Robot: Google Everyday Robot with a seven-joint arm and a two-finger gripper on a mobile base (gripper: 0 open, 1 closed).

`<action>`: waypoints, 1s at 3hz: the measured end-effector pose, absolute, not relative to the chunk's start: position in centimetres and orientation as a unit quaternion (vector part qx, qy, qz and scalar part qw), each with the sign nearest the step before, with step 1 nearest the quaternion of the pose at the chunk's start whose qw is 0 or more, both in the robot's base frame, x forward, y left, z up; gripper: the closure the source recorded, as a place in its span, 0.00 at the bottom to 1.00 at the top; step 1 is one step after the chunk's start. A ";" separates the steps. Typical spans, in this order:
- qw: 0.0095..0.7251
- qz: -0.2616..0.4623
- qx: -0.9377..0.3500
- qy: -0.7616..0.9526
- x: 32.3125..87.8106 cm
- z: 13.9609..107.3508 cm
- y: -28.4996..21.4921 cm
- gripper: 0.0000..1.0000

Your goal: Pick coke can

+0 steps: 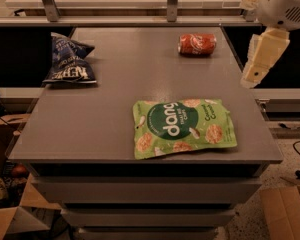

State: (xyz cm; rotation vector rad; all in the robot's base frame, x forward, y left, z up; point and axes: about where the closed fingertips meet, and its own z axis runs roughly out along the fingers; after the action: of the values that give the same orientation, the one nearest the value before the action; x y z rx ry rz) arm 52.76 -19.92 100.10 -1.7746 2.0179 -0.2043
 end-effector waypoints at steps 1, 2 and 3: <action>0.228 -0.079 -0.660 0.712 57.2 100.1 -19.3 0.00; 0.223 -0.074 -0.676 0.699 61.6 99.2 -18.5 0.00; 0.213 -0.068 -0.682 0.697 66.5 97.1 -17.8 0.00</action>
Offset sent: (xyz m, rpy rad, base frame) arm 0.1464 0.0223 -0.0198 -0.0263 0.0120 0.1413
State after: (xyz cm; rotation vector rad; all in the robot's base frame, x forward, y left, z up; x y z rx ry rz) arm 66.55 -17.78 97.06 -1.8921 1.9347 -0.1883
